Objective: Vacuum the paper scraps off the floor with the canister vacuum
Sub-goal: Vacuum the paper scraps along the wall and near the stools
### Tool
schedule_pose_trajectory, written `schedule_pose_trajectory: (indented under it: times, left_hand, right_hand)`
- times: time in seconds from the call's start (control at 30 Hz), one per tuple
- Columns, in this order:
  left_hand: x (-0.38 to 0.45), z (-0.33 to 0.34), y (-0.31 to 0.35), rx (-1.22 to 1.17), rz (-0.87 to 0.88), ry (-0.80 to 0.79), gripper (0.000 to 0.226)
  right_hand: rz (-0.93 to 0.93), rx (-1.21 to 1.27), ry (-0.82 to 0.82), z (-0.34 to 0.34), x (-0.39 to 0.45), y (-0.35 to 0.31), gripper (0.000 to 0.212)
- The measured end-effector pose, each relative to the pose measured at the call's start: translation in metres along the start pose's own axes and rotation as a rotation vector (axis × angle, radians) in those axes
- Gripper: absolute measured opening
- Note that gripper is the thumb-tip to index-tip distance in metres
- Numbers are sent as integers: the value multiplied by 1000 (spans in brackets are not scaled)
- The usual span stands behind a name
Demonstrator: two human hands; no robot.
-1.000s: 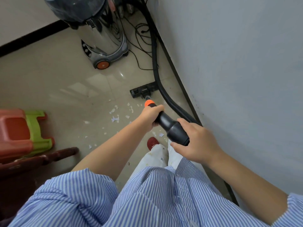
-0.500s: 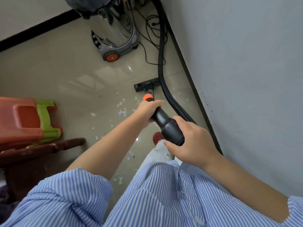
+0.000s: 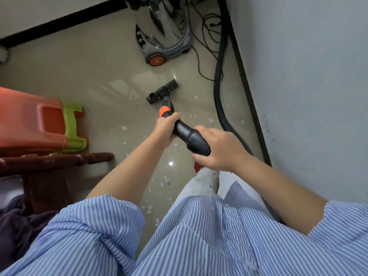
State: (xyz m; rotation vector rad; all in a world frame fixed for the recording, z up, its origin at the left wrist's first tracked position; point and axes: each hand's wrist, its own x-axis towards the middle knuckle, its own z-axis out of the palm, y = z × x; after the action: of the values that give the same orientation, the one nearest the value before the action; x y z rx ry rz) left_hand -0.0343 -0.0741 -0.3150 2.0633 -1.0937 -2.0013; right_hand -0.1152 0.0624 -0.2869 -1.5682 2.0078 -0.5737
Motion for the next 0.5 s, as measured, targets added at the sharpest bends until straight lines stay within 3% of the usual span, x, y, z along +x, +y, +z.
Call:
schedule_pose_trajectory:
  times: [0.13,0.27,0.5]
  left_hand:
    - [12,-20,-3,-109,-13,38,23]
    - [17,-34,-13,-195,-35,48,11]
    - [-2,-29,-36,-237,-69,39,12]
  right_hand:
    - [-50,-26,-83,6,21,-2,69]
    - [-113,-100,-188,4,34,-9,59]
    - [-141,-98,-204,0,5,-12,59]
